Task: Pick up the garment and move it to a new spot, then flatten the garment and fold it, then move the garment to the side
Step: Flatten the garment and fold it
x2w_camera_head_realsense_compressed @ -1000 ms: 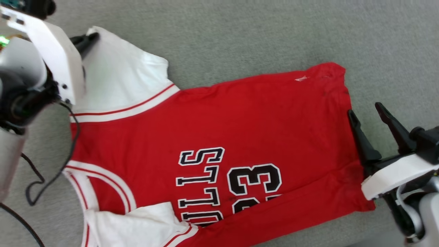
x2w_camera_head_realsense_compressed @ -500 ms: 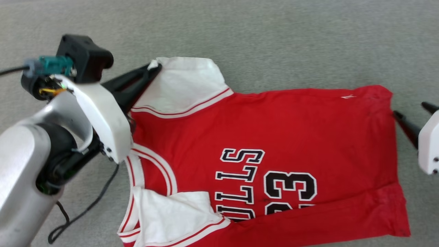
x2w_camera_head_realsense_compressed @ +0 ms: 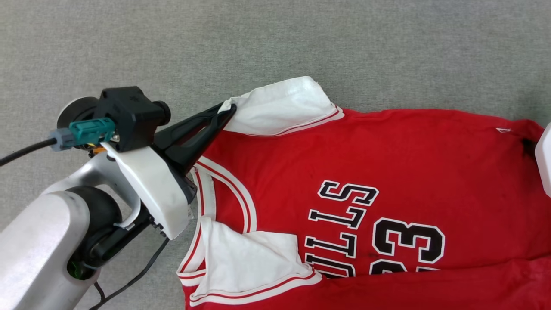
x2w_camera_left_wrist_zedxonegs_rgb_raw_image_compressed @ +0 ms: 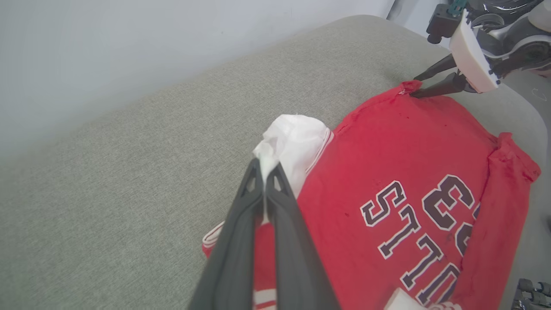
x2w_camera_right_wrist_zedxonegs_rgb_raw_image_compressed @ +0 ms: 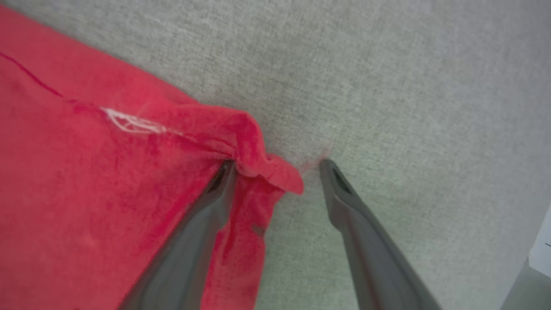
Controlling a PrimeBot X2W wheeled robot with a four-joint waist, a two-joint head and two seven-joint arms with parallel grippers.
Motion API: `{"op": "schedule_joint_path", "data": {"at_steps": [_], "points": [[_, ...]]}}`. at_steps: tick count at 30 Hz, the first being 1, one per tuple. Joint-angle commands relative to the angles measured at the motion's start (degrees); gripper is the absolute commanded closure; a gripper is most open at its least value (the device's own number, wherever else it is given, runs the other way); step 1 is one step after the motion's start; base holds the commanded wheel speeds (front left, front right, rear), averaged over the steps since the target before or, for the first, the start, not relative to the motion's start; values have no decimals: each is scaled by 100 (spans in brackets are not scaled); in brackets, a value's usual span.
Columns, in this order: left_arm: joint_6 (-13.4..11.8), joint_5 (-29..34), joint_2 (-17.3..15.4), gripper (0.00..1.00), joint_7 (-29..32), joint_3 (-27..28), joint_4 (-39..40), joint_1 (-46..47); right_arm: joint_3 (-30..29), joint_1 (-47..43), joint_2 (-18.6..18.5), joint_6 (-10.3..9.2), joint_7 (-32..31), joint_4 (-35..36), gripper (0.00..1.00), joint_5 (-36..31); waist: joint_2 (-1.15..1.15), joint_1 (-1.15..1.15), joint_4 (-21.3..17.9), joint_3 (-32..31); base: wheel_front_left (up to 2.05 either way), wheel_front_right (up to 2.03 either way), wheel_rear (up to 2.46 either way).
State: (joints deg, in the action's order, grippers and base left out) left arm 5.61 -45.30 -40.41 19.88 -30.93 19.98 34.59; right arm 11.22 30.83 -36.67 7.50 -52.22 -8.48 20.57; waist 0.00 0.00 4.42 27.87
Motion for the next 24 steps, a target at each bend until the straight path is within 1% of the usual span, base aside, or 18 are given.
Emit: {"op": "schedule_joint_path", "data": {"at_steps": [1, 2, 3, 4, 5, 9, 14, 19, 24], "points": [[33, -4, 54, 100, -61, -27, -13, -23, 212, -130, 80, -2, 11, -336, 0, -15, 0, 0, 82, 53, 0, 0, 0], [31, -9, 62, 100, -75, -48, -30, -22, 253, -158, 84, -2, 8, -443, 0, 9, 0, 0, 101, 53, 0, 0, 0], [39, -13, 67, 100, -97, -60, -55, -24, 292, -185, 91, -3, 11, -529, 35, 32, 0, 0, 114, 47, 0, 0, 0], [38, -14, 72, 100, -117, -64, -86, -28, 320, -196, 93, -3, 41, -595, 81, 40, 0, 0, 125, 37, 0, 0, 0], [41, 13, 62, 100, -135, -66, -129, -33, 339, -190, 99, -3, 99, -644, 100, 60, 0, 0, 130, 16, 0, 0, 0], [4, 38, 36, 100, -301, -27, -384, -172, 228, -18, 77, -7, 485, -759, 100, 122, 0, 0, 78, -236, 0, 0, 0], [-112, -15, -1, 100, -542, 97, -606, -443, 19, -22, 211, -5, 863, -773, 100, 340, 0, 0, -11, -649, 0, 0, 0], [-222, -75, -91, 100, -684, 121, -692, -839, -139, -292, 230, -4, 1355, -646, 100, 503, 0, 0, -57, -1065, 0, 0, 0], [-362, -153, -186, 100, -789, 98, -641, -1372, -433, -854, 211, -4, 1700, -362, 100, 666, 0, 0, -32, -1415, 0, 0, 0]]}}
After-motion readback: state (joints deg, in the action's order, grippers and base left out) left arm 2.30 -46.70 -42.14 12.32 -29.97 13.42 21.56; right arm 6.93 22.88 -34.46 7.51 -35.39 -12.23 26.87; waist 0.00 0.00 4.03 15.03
